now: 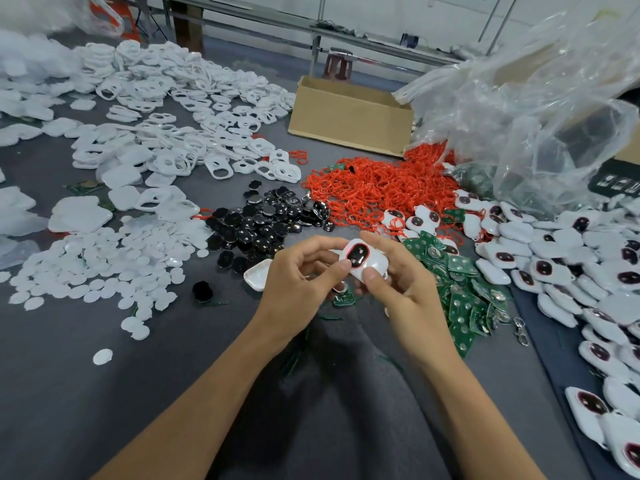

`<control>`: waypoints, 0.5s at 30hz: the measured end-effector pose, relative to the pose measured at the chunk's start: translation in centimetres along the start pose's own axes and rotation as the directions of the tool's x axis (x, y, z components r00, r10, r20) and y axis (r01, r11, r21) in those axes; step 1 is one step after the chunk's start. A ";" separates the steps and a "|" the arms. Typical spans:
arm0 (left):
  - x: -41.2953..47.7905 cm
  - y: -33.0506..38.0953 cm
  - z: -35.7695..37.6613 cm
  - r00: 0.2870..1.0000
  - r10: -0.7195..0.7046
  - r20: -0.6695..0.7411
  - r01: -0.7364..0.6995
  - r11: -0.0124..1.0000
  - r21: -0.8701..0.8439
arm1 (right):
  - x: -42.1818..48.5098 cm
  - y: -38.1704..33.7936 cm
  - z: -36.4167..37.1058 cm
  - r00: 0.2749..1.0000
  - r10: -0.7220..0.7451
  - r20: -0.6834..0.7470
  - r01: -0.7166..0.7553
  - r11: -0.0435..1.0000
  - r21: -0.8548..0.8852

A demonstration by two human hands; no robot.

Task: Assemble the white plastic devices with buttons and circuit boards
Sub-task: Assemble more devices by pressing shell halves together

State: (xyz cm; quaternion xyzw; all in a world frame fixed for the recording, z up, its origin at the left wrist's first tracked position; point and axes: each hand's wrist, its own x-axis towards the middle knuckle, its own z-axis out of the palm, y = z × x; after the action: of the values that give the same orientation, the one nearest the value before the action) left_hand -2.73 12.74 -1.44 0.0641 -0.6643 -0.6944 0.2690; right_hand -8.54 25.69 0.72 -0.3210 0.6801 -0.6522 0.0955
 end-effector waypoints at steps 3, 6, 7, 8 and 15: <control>0.1 0.0 -0.1 1.000 0.021 -0.005 -0.021 1.000 0.006 | 0.0 0.1 -0.1 0.997 0.067 0.040 -0.071 0.992 0.104; 0.1 -0.1 -0.1 1.000 0.023 -0.001 -0.023 0.999 0.024 | 0.1 0.2 -0.1 0.995 0.089 0.046 -0.094 0.987 0.127; 0.1 -0.2 -0.1 1.000 0.026 -0.003 -0.026 0.999 0.046 | 0.1 0.2 -0.1 0.995 0.097 0.033 -0.101 0.989 0.110; 0.1 -0.2 -0.1 1.000 0.029 -0.008 -0.028 0.997 0.069 | 0.0 0.2 0.0 0.995 0.097 0.011 -0.097 0.994 0.052; 0.0 -0.7 0.0 0.999 0.030 -0.024 -0.024 0.975 0.222 | -0.2 1.5 0.5 0.972 -0.177 -0.152 0.022 0.717 -0.696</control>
State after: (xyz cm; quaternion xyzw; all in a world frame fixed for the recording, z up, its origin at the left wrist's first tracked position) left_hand -2.92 12.76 -2.07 0.0943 -0.7347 -0.6112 0.2788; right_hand -8.60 25.34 -0.87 -0.2997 0.8615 -0.3861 -0.1376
